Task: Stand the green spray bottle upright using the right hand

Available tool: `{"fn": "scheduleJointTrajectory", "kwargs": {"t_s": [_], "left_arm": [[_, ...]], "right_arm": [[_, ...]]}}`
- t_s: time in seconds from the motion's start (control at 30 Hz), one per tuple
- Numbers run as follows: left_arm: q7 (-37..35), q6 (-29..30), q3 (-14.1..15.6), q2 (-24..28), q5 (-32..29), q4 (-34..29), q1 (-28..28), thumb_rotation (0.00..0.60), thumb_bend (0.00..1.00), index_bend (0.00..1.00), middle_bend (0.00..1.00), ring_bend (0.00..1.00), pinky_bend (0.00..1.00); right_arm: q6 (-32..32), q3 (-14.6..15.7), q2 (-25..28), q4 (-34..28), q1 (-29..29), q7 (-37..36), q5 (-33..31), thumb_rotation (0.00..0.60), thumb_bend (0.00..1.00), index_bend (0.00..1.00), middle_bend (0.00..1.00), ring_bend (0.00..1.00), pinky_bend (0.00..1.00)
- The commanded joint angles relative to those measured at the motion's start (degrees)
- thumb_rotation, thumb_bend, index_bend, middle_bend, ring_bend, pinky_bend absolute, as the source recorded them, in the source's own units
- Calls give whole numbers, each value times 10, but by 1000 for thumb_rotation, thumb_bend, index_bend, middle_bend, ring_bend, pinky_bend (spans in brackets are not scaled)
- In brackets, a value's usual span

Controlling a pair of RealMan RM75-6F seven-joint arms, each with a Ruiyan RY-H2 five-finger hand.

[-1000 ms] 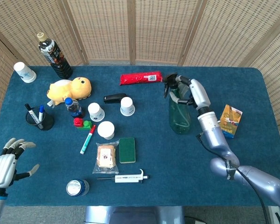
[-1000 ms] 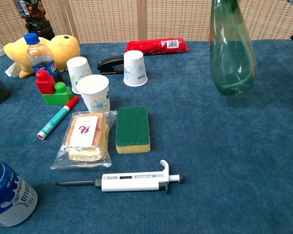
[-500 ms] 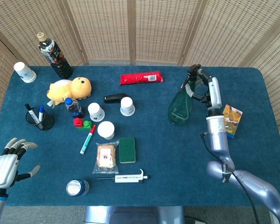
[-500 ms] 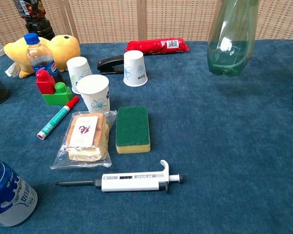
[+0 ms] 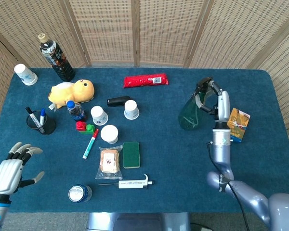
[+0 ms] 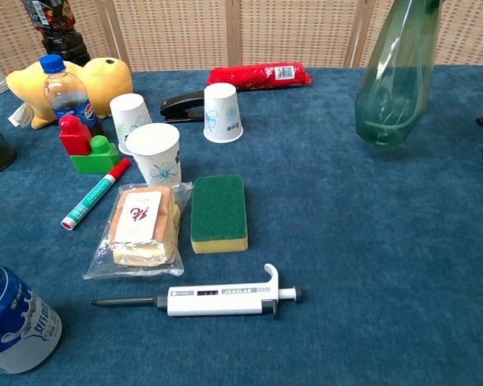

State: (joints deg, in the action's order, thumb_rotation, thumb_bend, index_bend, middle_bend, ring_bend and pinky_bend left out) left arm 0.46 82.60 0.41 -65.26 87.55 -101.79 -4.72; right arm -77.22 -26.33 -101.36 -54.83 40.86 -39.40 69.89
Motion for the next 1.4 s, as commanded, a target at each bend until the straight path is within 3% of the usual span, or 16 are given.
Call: {"fn": "scheduleJointTrajectory", "kwargs": {"t_s": [0.03,0.23,0.57,0.97,1.4], "left_arm": [[2,0,1,0,1,-2,0,600,281,281,311,188,50],[1,-1,4,2,2,-3,0,600,280,281,311,188,50],[-4,2,5,2,3,0,2,600,281,280,310,188,49],[-6,2,6,1,9,1,1,600,280,280,308,188,48],[-9,5,8,0,12,4,2,600,281,279,308,188,46]], "right_arm": [[-16,10,-21,30,0,3,15,600,447,670,660,523,615],[-33,21,-50,92,1,1,33,600,443,669,660,521,611],[-24,20,-69,123,-5,-12,29,600,425,660,647,504,600],[-39,30,-59,108,-22,-12,44,600,445,615,590,446,547],[-17,46,-29,67,-33,-3,58,600,486,491,491,343,446]]}}
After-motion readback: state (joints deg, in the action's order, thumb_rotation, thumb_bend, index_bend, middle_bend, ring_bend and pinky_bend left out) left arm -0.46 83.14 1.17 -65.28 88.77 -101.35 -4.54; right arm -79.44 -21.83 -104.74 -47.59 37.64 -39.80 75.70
